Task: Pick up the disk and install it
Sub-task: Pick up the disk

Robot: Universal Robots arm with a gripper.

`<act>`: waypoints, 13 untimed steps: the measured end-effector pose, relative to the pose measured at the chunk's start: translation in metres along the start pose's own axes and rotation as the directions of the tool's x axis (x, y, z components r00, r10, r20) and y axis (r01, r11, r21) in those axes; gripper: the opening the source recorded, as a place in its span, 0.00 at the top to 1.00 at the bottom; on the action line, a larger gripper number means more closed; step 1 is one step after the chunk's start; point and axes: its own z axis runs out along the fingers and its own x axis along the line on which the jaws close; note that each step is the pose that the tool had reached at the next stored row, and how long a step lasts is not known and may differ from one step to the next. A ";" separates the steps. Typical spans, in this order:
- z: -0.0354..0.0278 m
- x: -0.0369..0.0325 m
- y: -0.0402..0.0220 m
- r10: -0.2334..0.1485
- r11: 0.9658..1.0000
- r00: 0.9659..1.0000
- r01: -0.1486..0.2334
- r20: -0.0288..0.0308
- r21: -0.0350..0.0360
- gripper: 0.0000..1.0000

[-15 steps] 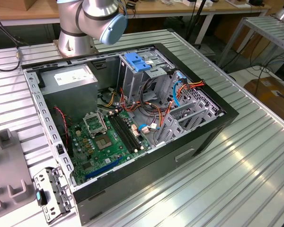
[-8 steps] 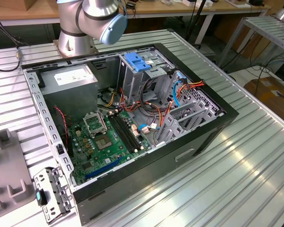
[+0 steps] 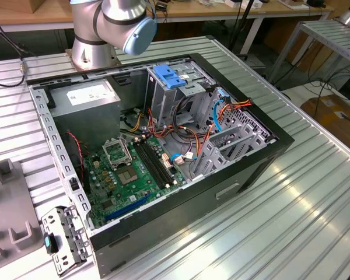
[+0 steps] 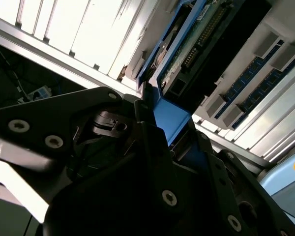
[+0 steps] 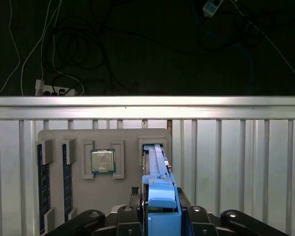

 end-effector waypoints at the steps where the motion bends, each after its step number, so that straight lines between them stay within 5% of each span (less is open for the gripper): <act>1: -0.0018 0.0000 0.0000 0.000 1.000 1.000 0.000 -0.001 0.000 0.63; 13: -0.0283 0.0003 -0.0003 0.000 1.000 1.000 0.000 -0.005 0.001 0.63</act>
